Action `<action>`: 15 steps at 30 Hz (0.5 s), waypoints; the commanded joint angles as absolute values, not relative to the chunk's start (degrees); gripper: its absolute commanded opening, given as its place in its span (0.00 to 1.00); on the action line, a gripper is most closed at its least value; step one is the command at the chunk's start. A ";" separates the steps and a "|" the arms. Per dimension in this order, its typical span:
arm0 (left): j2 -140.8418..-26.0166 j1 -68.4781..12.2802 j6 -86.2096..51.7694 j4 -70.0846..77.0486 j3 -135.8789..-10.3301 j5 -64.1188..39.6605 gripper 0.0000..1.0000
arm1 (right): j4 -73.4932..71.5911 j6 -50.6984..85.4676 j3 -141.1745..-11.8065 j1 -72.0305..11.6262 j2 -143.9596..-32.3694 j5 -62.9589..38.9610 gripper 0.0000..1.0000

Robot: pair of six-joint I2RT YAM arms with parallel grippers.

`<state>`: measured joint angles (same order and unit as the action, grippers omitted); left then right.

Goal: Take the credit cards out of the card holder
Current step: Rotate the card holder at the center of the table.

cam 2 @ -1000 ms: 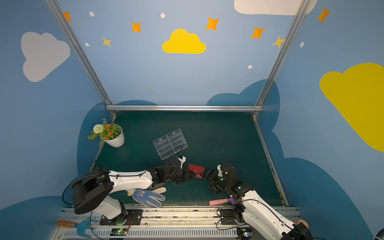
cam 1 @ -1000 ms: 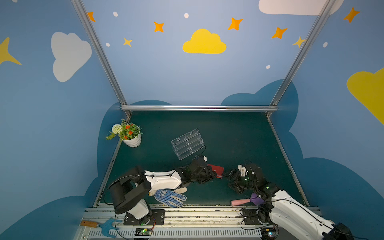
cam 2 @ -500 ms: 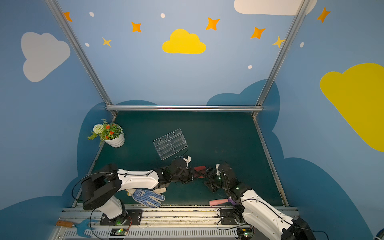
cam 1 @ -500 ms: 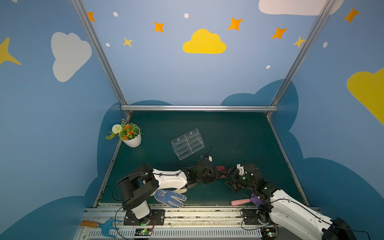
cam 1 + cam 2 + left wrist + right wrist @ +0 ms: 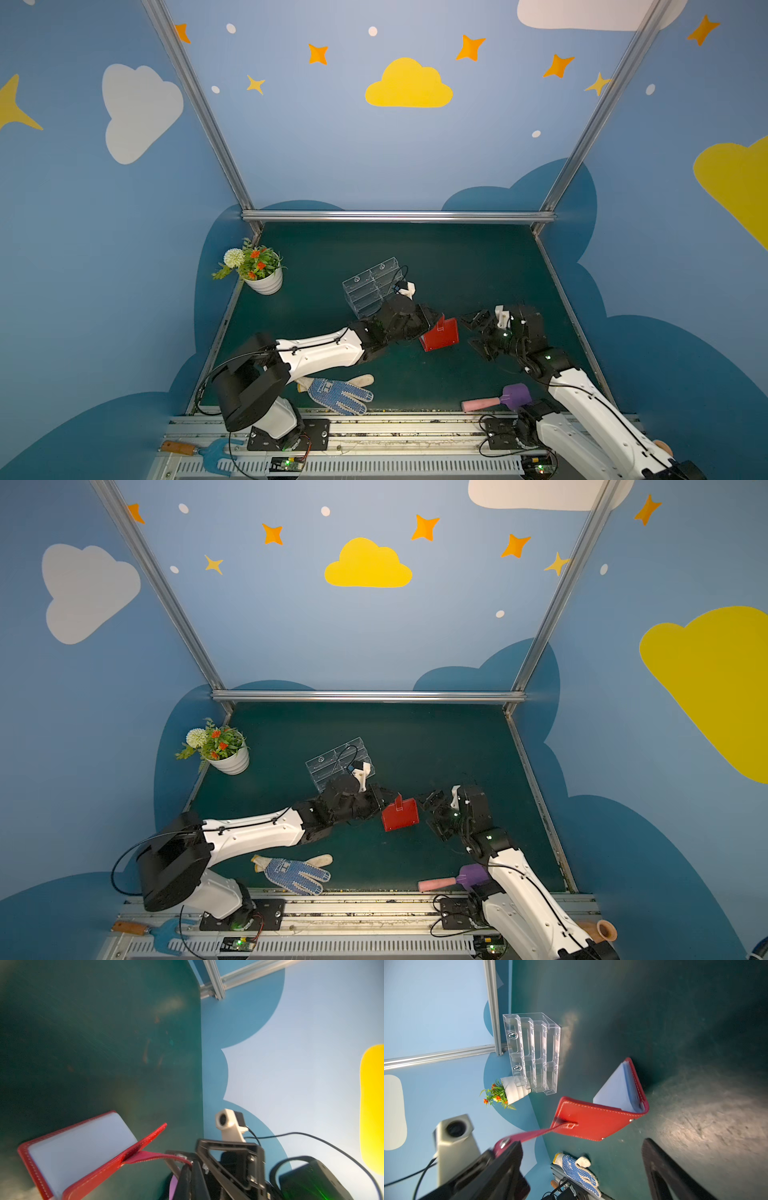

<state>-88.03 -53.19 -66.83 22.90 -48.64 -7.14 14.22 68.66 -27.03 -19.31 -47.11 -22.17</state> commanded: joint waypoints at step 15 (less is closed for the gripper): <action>-91.54 -54.05 -65.16 25.44 -51.09 -13.68 0.04 | 18.70 56.26 -28.75 -18.90 -54.34 -25.70 0.86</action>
<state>-91.42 -54.22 -67.37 25.02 -50.68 -11.22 17.82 59.86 -26.33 -19.11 -52.77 -24.34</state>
